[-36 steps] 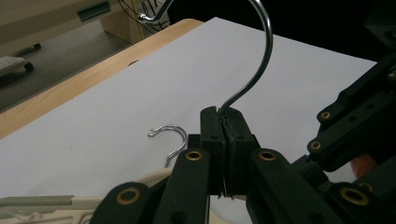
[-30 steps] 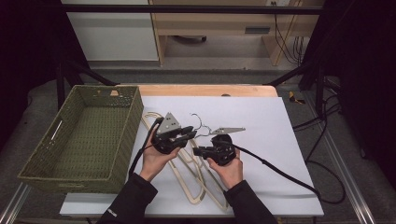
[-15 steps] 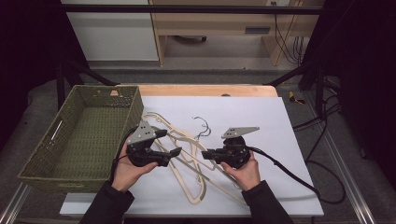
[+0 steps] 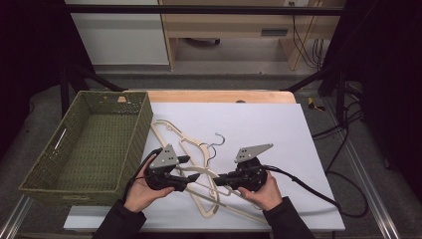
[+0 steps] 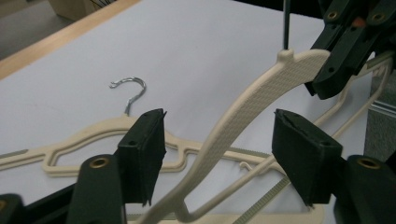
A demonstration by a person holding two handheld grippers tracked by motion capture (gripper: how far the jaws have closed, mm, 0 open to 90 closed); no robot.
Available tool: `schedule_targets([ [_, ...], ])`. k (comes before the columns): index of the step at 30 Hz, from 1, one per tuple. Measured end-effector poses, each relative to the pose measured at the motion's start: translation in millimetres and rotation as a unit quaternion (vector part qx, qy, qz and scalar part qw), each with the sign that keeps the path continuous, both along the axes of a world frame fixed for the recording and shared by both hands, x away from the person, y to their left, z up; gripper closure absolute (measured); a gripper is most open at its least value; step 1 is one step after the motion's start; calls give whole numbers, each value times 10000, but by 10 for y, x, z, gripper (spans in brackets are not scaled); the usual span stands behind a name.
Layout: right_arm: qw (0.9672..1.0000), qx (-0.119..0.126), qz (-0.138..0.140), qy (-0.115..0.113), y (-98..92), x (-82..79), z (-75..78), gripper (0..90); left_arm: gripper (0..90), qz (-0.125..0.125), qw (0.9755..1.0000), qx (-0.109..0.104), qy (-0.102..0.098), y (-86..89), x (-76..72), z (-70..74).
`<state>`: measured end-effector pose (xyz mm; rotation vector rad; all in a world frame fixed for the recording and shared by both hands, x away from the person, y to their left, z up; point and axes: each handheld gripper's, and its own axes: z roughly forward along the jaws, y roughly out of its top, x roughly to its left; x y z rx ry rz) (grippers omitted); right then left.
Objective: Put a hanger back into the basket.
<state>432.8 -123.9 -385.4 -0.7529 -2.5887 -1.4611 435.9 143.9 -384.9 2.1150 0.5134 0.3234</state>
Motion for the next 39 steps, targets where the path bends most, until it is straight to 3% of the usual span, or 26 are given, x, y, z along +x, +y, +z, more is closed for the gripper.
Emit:
schedule_targets([
  [4,9999,-29,165,-2,-1,-18,1,870,487,-87,9998,178,22,-31,-12,-17],
  [7,9998,-32,177,-18,-9,-17,6,869,620,-176,9996,208,68,-31,-24,-10],
  [10,9998,-29,194,-14,-18,-16,16,866,653,-226,9992,314,28,-28,-51,13],
  [13,9998,-58,111,-169,-37,-19,35,842,690,-223,9991,347,-15,-34,-85,38],
  [16,9985,-167,-132,-496,-64,-23,54,785,746,-284,9992,274,34,-40,-122,66],
  [18,9969,-142,-285,-726,-87,-31,72,740,775,-271,9995,144,92,-58,-155,81],
  [21,9946,-74,-397,-961,-114,-44,100,685,797,-295,9994,148,55,-86,-198,99],
  [24,9910,-72,-538,-1222,-134,-49,116,616,830,-386,9990,48,199,-109,-223,102],
  [26,9893,-99,-656,-1298,-149,-48,120,562,853,-469,9986,5,252,-122,-241,106],
  [28,9877,-67,-722,-1384,-174,-49,122,517,862,-386,9991,31,154,-134,-267,115],
  [31,9863,13,-814,-1432,-240,-44,138,466,863,-346,9989,-191,243,-86,-263,146],
  [36,9794,216,-1187,-1621,-428,-42,207,327,862,64,9994,-327,-36,18,-311,286],
  [39,9728,408,-1485,-1730,-562,-54,257,240,862,304,9985,-434,-169,111,-325,393],
])
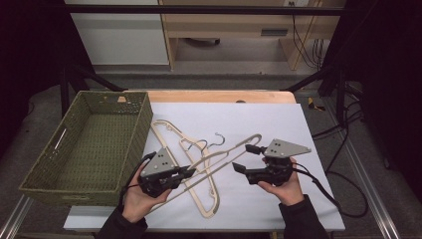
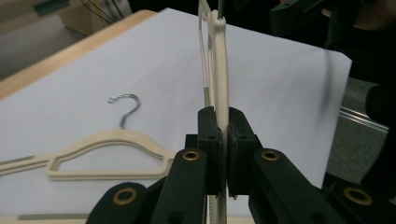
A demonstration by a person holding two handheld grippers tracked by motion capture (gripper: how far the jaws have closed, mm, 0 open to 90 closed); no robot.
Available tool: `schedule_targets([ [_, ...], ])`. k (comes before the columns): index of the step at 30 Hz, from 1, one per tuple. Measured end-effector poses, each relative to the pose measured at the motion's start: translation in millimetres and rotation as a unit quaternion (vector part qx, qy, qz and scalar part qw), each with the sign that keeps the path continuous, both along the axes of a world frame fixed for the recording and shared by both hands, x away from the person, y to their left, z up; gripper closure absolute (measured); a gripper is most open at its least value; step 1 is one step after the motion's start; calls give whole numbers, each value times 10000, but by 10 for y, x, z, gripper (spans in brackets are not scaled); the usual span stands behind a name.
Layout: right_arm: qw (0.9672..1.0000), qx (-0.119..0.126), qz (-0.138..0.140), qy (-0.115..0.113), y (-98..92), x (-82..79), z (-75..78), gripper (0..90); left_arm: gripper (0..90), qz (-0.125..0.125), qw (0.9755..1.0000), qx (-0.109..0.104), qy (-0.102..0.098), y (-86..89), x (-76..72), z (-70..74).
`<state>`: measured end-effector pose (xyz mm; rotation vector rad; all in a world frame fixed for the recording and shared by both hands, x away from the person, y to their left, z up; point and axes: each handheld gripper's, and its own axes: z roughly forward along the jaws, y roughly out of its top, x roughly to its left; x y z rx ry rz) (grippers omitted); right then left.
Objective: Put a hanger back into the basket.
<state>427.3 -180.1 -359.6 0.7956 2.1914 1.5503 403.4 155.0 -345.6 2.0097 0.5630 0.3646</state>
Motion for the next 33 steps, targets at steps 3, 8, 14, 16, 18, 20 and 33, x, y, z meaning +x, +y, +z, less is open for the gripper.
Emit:
schedule_targets([
  [3,9995,129,-274,-40,-129,-7,39,173,862,220,9996,-144,-83,104,-10,111],
  [8,9975,377,-597,56,-320,10,33,123,862,410,9983,-319,-249,277,-50,353],
  [14,9961,403,-772,168,-468,26,-31,98,861,537,9968,-389,-455,535,-31,713],
  [16,9955,394,-844,177,-502,31,-53,92,861,558,9963,-397,-527,663,16,810],
  [18,9952,360,-895,180,-535,36,-72,87,861,643,9955,-458,-516,801,79,878],
  [20,9946,369,-940,218,-558,43,-86,83,861,774,9948,-411,-510,949,146,924],
  [33,9941,266,-1018,244,-572,65,-120,79,860,1834,9811,-9,-610,1863,559,868],
])
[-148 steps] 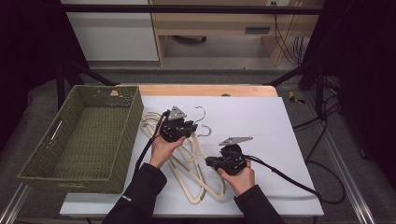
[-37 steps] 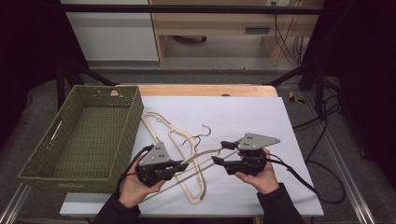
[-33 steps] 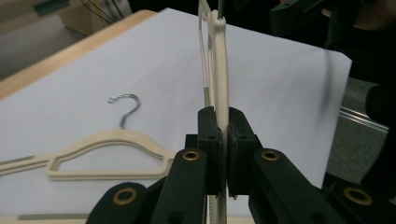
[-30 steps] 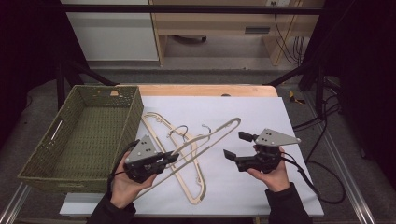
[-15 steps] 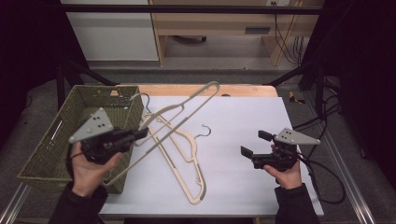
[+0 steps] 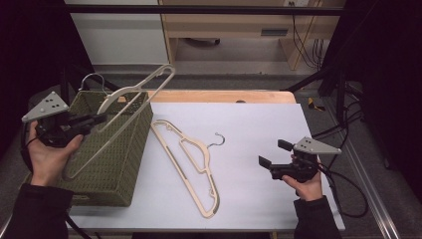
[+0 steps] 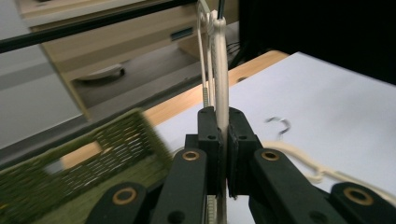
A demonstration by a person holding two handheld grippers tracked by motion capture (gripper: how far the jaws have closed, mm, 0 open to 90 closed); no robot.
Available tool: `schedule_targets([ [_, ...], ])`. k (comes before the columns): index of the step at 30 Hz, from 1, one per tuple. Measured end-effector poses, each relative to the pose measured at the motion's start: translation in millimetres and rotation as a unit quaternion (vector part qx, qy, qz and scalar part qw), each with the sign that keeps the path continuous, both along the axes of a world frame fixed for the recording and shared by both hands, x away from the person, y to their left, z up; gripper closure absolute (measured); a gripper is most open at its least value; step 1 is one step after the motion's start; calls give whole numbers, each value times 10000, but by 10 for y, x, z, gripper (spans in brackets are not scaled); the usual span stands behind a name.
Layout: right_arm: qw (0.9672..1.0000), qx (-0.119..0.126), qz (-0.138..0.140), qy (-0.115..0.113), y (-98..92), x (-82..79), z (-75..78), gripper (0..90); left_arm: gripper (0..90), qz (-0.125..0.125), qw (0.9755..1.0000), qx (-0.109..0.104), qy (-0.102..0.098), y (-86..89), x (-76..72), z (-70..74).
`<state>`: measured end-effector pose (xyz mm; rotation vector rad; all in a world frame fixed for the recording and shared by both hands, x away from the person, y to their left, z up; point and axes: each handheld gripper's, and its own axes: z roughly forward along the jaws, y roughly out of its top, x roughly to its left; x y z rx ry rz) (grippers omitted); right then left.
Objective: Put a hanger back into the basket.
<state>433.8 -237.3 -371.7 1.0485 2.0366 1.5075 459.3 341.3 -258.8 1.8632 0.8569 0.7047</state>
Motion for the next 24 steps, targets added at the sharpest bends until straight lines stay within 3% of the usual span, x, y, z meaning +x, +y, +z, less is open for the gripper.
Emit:
schedule_targets([
  [7,10000,9,16,33,8,4,-4,77,860,345,9991,143,176,367,151,-234],
  [15,10000,2,40,52,15,11,-11,75,860,443,9955,801,250,587,186,-456],
  [24,10000,-32,60,46,10,11,-11,75,861,359,9957,790,325,738,143,-619],
])
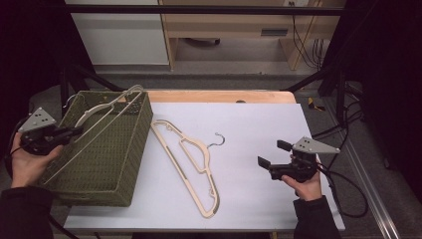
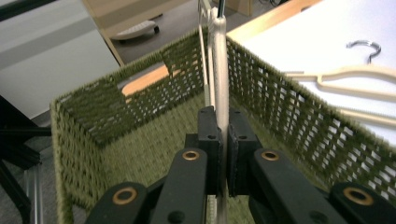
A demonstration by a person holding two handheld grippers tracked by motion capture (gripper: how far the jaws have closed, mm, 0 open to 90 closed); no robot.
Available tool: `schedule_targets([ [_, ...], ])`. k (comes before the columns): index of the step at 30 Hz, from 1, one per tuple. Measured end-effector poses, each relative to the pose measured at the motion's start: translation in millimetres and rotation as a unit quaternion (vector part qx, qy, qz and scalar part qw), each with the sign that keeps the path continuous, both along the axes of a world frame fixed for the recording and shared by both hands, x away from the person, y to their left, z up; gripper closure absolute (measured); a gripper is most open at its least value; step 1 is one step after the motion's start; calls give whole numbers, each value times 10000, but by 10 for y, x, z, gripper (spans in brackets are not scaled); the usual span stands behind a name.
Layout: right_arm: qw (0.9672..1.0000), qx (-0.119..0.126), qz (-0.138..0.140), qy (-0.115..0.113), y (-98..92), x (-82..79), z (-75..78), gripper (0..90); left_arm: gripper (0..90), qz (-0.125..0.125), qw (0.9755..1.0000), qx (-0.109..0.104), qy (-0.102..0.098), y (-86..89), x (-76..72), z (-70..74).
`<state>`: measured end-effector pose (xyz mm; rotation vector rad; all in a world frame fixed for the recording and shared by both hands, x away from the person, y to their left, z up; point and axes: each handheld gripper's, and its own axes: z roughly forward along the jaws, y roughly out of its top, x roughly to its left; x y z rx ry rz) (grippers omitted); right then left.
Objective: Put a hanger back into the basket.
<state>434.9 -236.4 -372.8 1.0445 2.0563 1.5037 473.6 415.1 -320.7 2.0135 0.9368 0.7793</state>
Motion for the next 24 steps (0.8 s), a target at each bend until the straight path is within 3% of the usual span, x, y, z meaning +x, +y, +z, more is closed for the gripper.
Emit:
schedule_targets([
  [7,10000,-8,-4,25,18,7,-11,76,861,85,9998,127,94,9,-8,-142],
  [16,10000,-56,31,38,29,14,-23,78,856,465,9987,111,198,-26,48,-594],
  [19,10000,-31,0,74,44,14,-28,78,856,475,9971,447,384,-92,68,-683],
  [24,10000,-51,30,62,50,14,-31,79,845,307,9950,512,797,-128,78,-697],
])
